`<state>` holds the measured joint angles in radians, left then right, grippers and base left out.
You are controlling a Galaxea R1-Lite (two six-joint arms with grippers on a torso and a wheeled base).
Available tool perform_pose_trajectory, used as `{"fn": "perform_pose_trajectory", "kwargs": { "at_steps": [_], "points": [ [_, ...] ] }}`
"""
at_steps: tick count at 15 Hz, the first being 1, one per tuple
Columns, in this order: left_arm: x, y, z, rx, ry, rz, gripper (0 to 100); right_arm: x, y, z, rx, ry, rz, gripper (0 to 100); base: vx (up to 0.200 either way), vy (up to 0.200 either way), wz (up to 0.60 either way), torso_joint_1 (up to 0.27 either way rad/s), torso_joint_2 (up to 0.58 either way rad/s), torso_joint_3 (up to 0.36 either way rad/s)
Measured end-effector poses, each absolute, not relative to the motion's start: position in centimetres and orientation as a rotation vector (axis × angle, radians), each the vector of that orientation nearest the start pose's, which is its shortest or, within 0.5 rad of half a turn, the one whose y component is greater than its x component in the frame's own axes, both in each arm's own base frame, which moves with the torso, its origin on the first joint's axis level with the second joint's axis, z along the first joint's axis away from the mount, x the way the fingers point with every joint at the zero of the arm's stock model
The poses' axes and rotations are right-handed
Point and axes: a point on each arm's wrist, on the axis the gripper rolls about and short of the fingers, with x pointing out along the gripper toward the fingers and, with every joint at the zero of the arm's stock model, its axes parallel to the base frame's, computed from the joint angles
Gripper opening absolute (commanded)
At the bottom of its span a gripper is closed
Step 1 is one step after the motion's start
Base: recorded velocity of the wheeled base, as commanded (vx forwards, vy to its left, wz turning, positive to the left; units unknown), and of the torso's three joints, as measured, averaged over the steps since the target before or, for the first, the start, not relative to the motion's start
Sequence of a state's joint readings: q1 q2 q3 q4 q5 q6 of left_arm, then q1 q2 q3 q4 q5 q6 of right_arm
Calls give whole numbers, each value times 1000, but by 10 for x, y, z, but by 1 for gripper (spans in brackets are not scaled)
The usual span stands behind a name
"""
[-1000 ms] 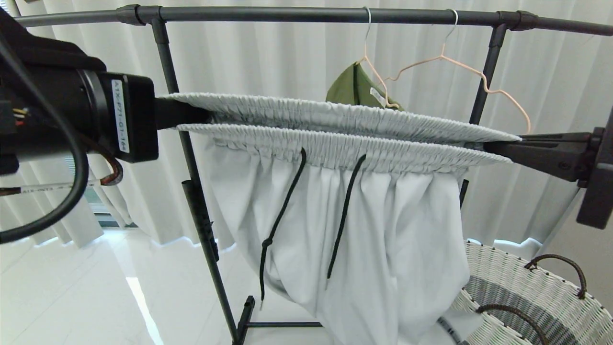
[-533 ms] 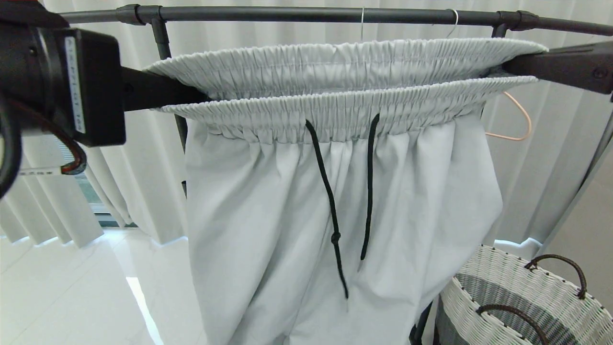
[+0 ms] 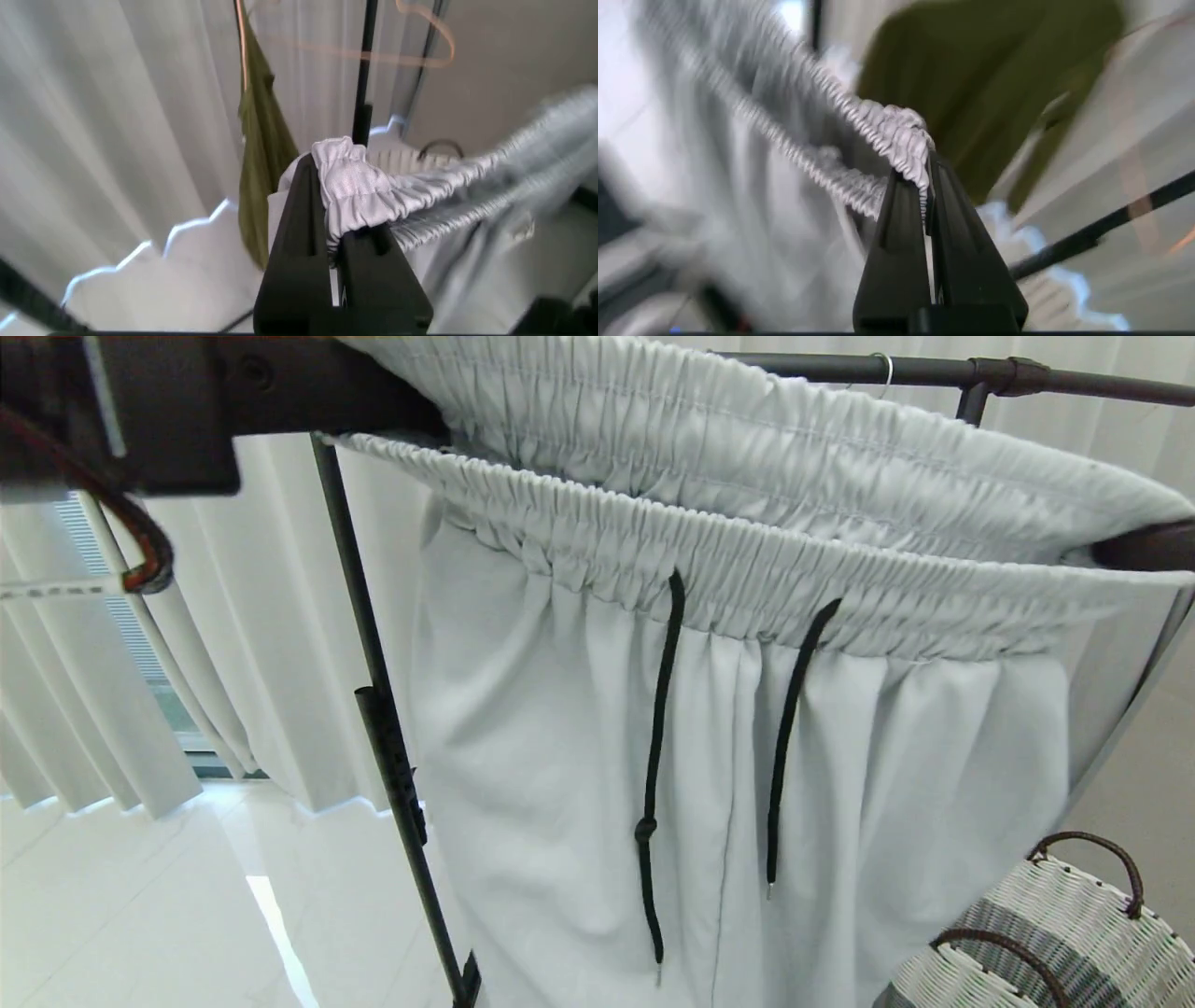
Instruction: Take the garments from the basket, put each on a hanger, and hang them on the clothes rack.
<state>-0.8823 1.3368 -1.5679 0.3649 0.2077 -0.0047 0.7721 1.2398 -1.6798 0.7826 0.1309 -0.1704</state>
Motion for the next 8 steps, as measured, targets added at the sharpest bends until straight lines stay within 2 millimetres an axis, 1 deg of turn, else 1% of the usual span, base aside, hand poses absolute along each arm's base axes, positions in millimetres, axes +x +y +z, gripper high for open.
{"fn": "perform_pose_trajectory", "kwargs": {
  "at_steps": [2,4,6,8],
  "points": [
    [130,-150,391,59,107,-673,0,68,78,393,-256,301,1082,0,0,0,0,0,0,0],
    [136,-158,389,62,113,-673,0,57,79,393,-260,291,1207,0,0,0,0,0,0,0],
    [140,-163,390,63,115,-672,0,53,87,391,-274,303,1301,0,0,0,0,0,0,0],
    [141,-164,390,64,117,-671,0,52,90,389,-281,312,1316,0,0,0,0,0,0,0]
  ]
}}
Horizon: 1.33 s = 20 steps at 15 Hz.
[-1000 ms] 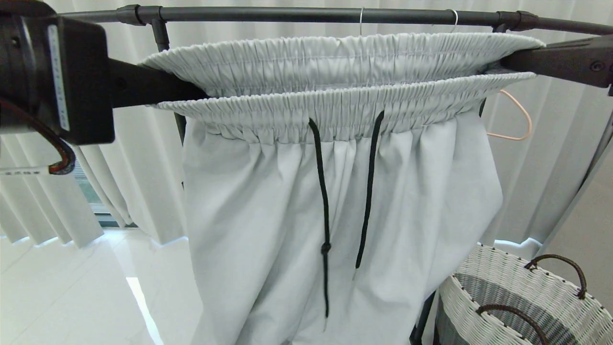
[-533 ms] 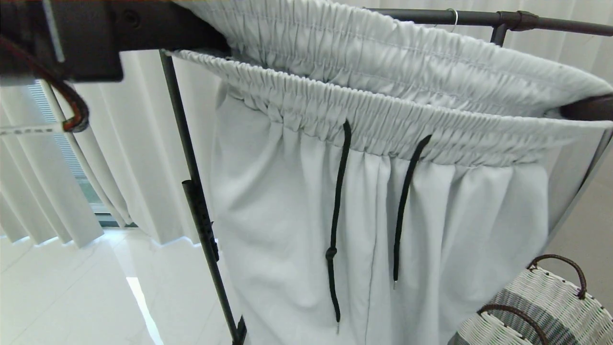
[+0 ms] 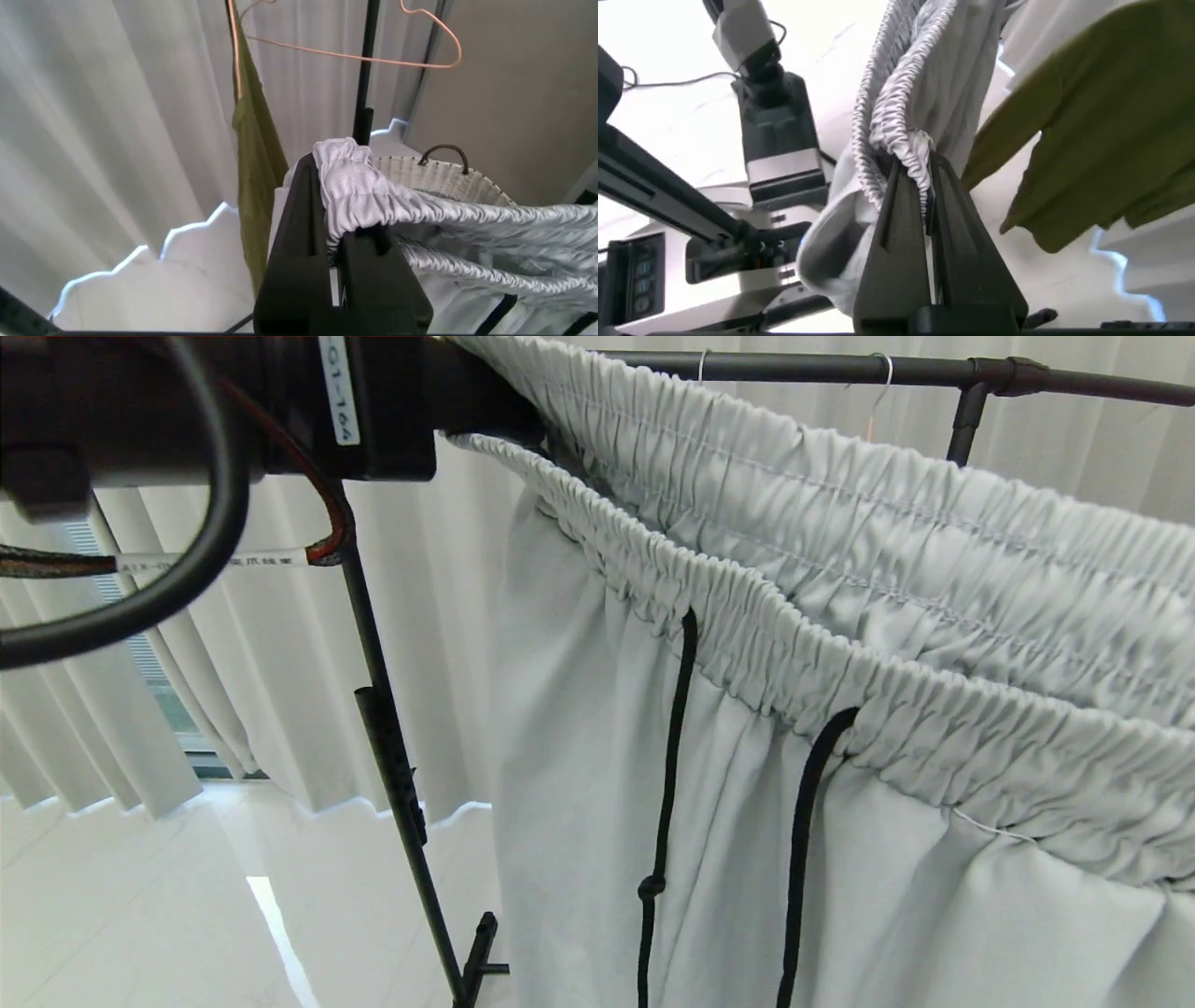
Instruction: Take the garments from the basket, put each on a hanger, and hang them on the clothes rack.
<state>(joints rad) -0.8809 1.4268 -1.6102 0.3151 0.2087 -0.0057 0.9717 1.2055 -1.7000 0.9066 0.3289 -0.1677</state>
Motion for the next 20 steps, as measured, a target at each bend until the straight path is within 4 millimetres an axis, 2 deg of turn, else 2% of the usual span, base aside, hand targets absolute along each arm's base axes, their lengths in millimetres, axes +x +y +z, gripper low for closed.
{"fn": "perform_pose_trajectory", "kwargs": {
  "at_steps": [3,5,7,9,12,14,17,20],
  "points": [
    [139,-159,385,85,179,-659,0,58,87,385,-308,324,1165,0,0,0,0,0,0,0],
    [131,-145,374,141,360,-629,0,67,86,385,-319,308,995,0,0,0,0,0,0,0],
    [116,-125,374,131,475,-600,0,80,94,391,-274,213,941,0,0,0,0,0,0,0],
    [101,-111,379,78,506,-630,0,94,106,394,-239,129,918,0,0,0,0,0,0,0],
    [72,-100,387,-48,546,-861,0,115,128,397,-201,27,910,0,0,0,0,0,0,0],
    [59,-96,389,-50,537,-940,0,124,138,393,-204,31,911,0,0,0,0,0,0,0],
    [52,-93,390,-46,527,-984,0,128,142,390,-212,49,905,0,0,0,0,0,0,0],
    [55,-93,392,10,476,-929,0,126,136,391,-222,69,864,0,0,0,0,0,0,0]
  ]
}}
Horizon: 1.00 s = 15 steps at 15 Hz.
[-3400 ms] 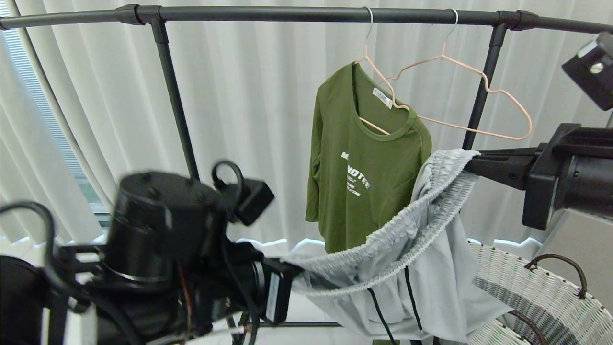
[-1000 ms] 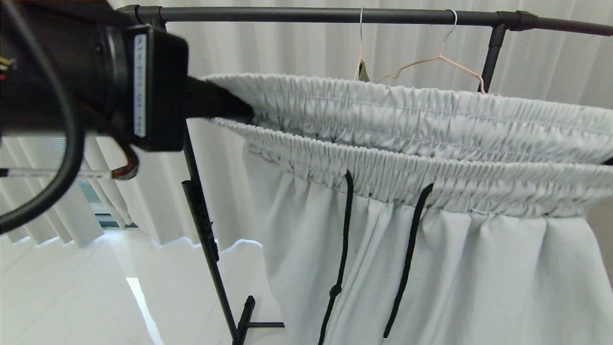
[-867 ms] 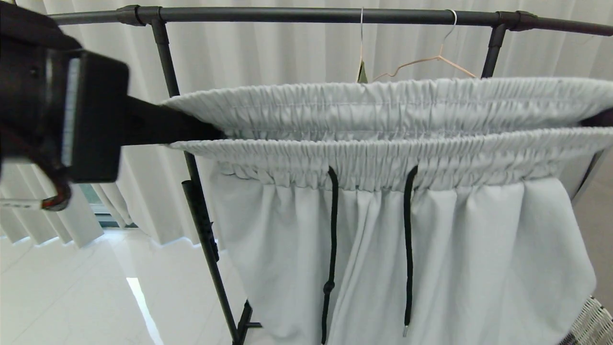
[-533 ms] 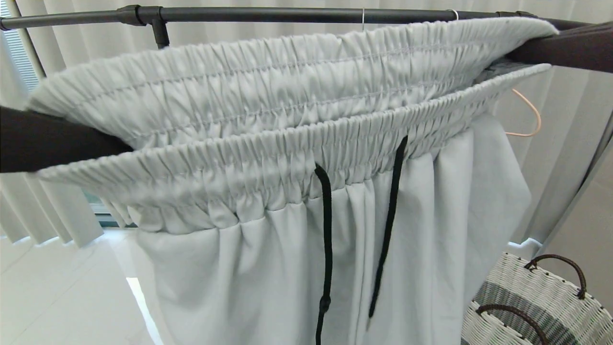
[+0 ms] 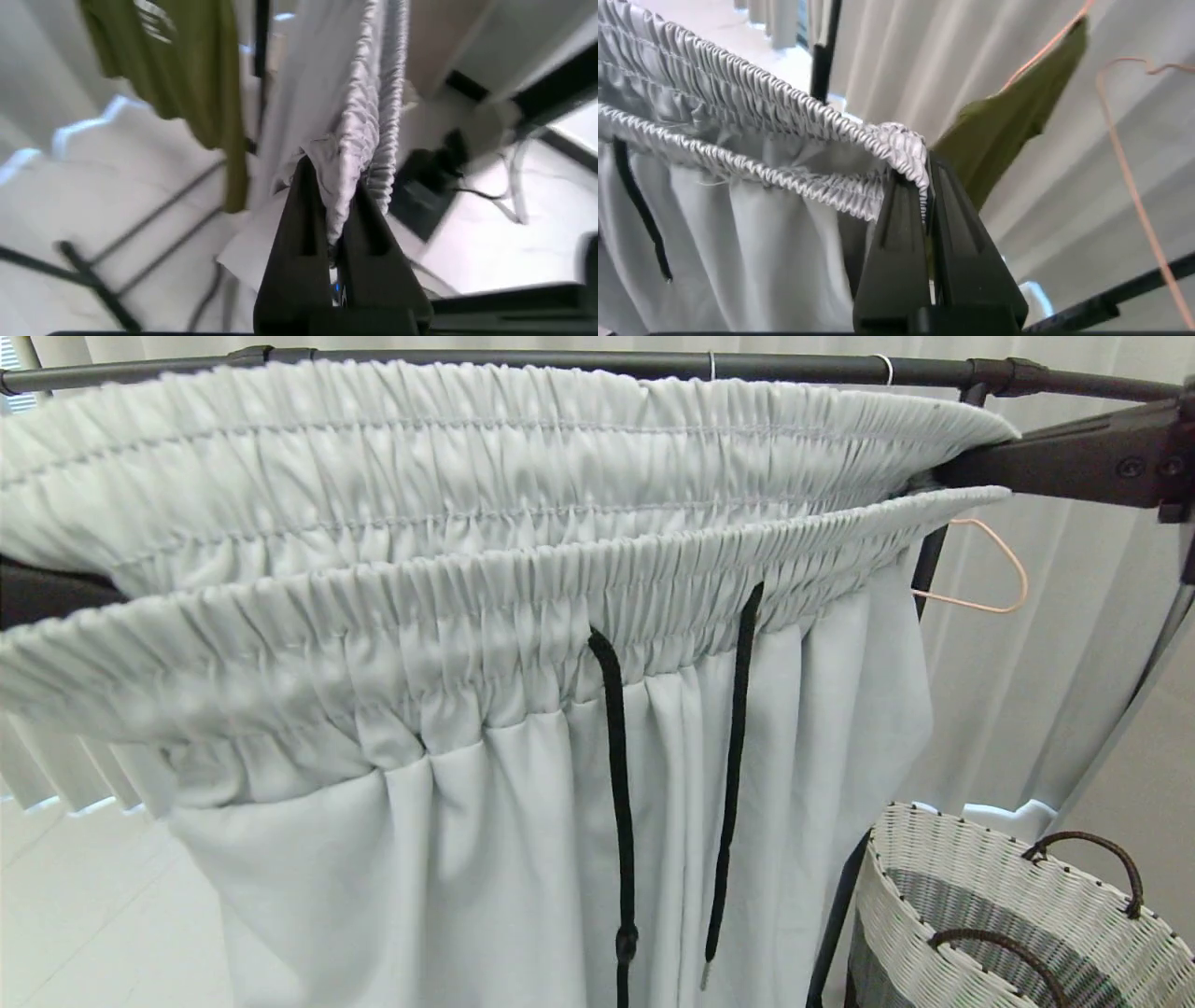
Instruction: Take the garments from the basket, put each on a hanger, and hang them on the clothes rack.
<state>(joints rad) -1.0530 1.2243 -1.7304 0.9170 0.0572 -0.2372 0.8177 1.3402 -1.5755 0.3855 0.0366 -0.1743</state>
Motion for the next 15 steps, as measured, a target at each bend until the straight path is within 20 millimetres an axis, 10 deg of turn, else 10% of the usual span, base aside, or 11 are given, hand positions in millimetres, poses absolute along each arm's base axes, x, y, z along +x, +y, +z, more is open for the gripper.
{"fn": "perform_pose_trajectory", "kwargs": {
  "at_steps": [13,14,15],
  "points": [
    [113,-118,382,121,379,-622,0,105,96,391,-255,181,738,0,0,0,0,0,0,0],
    [113,-118,382,122,379,-624,0,105,96,390,-256,183,738,100,0,0,0,0,0,0],
    [113,-118,382,123,379,-624,0,105,96,389,-259,189,737,100,0,0,0,0,0,0]
  ]
}}
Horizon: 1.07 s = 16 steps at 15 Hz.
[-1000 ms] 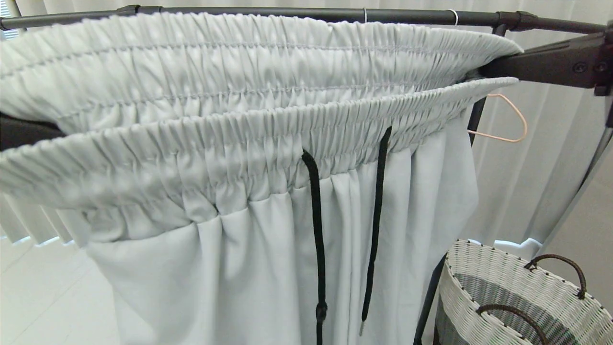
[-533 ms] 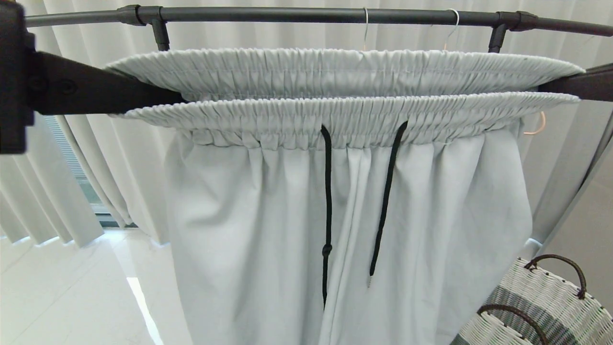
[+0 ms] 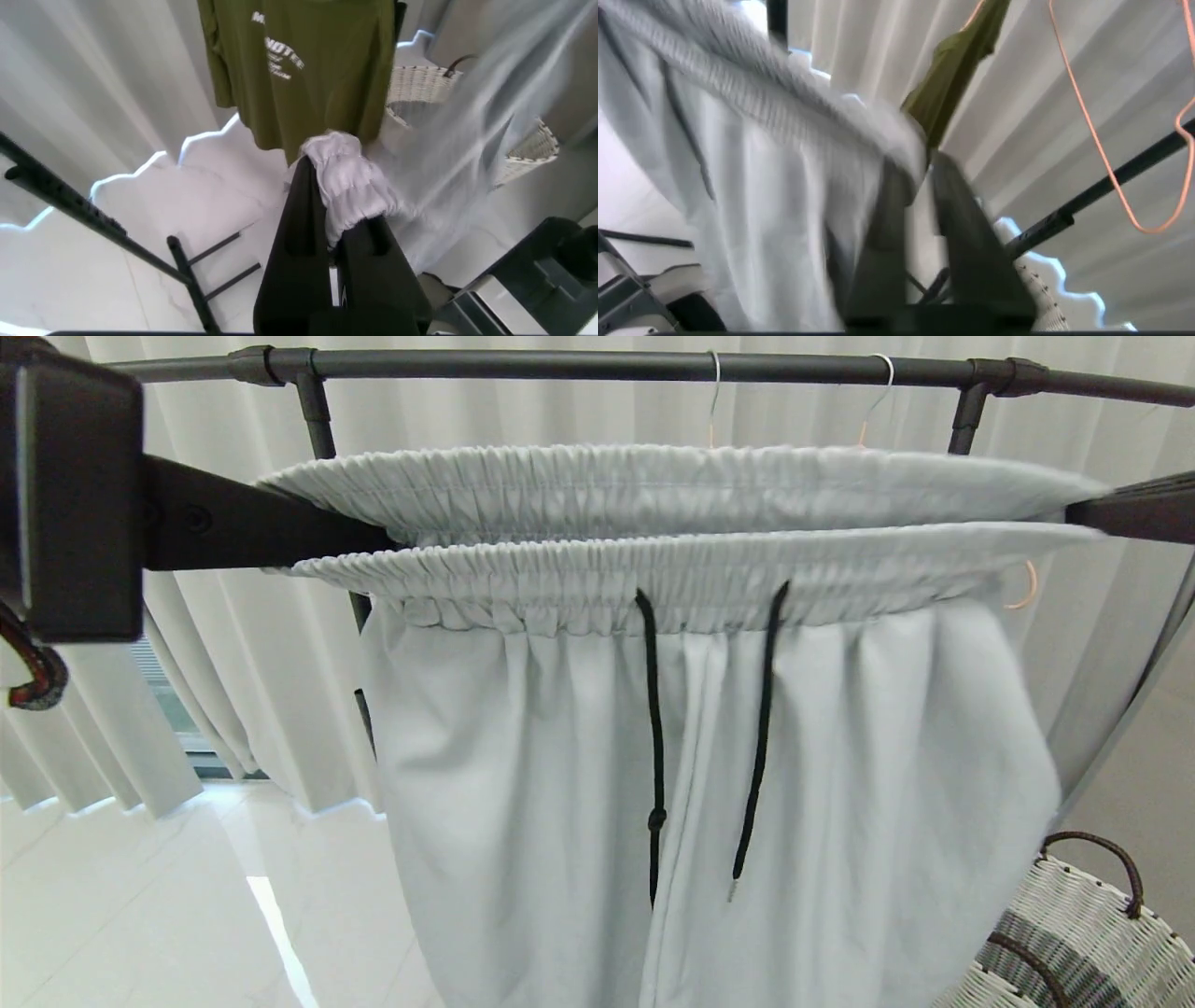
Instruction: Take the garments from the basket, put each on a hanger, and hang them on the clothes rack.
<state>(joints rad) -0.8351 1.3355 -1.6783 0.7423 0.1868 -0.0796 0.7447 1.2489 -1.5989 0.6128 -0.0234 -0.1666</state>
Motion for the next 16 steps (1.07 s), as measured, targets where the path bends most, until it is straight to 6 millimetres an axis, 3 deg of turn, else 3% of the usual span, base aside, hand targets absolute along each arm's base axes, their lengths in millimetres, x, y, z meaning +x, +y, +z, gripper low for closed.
{"fn": "perform_pose_trajectory", "kwargs": {
  "at_steps": [7,12,16],
  "points": [
    [114,-118,380,150,372,-555,0,96,86,363,-298,262,706,100,0,0,0,0,0,0],
    [113,-114,372,239,365,-441,0,100,60,345,-377,390,360,100,0,0,0,0,0,0],
    [108,-107,365,250,379,-434,0,106,50,336,-482,366,153,100,0,0,0,0,0,0]
  ]
}}
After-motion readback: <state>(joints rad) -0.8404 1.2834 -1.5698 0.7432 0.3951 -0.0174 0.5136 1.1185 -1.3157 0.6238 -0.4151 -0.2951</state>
